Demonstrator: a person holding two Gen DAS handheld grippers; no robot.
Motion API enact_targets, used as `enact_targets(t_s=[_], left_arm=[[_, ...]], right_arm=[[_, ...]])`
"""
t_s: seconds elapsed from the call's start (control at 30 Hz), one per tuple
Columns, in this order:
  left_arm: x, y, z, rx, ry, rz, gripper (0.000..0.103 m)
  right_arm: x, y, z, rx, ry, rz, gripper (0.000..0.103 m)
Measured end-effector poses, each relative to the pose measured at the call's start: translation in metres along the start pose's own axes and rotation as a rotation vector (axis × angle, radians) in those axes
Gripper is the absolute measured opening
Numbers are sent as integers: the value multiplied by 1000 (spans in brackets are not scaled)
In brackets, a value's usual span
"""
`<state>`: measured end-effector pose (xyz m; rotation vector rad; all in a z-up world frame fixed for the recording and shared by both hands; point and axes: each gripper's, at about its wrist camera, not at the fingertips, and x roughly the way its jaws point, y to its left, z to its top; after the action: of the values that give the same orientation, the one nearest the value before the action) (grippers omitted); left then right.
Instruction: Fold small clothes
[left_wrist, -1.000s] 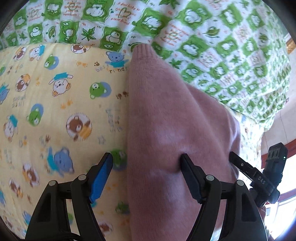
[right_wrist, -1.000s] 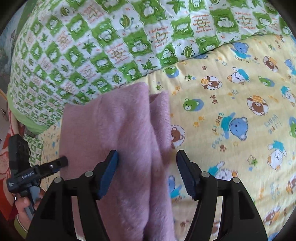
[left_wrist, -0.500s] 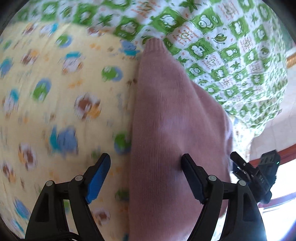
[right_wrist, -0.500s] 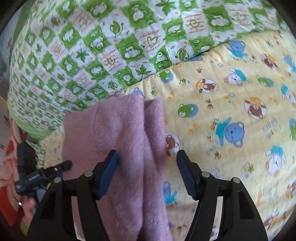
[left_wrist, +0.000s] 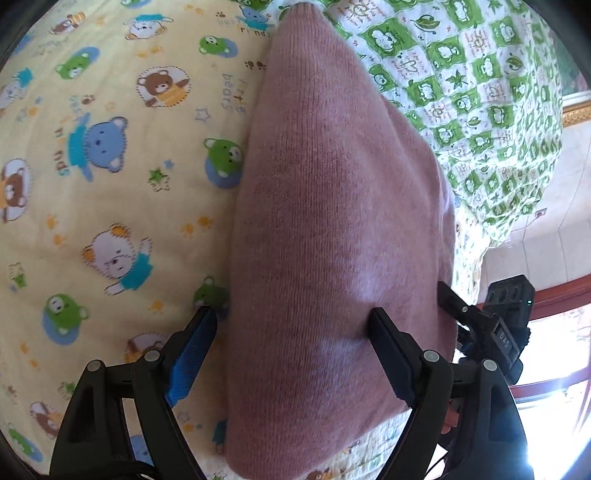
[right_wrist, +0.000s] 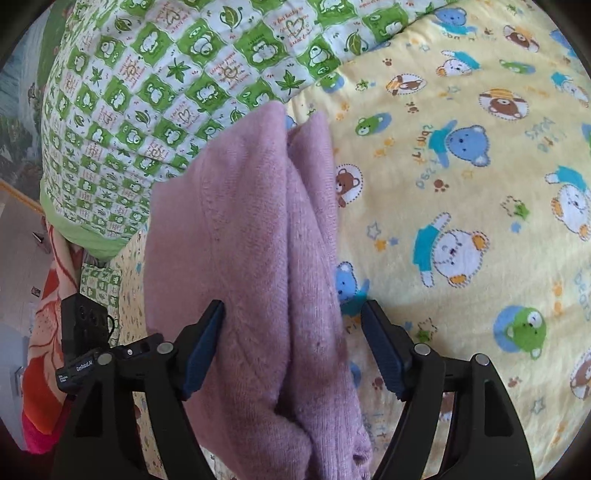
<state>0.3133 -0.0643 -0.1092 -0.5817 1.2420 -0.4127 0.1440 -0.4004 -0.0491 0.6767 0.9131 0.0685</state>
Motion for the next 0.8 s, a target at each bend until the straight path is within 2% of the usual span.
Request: enact_targets(t_s=[0.1, 0.2, 0.27, 0.3, 0.33, 0.47, 0.7, 0.8], left_arm=[[10, 4, 3, -16, 14, -32, 83], [15, -1, 4, 10, 6, -28, 79], [15, -4, 2, 30, -2, -23, 67], [14, -5, 2, 37, -6, -25, 64], [12, -6, 3, 42, -11, -28, 59], [1, -10, -2, 68, -29, -41, 47], [-31, -12, -12, 95, -81, -42, 42], [-56, -3, -20, 92, -106, -51, 42]], right_arm=[[8, 3, 5, -8, 33, 12, 79], [12, 4, 7, -24, 51, 18, 79], [13, 6, 8, -31, 59, 27, 67], [15, 5, 7, -22, 68, 60, 52], [17, 4, 6, 0, 80, 89, 50], [11, 5, 1, 22, 46, 102, 42], [-13, 34, -9, 15, -18, 101, 36], [-23, 47, -15, -1, -25, 117, 35]])
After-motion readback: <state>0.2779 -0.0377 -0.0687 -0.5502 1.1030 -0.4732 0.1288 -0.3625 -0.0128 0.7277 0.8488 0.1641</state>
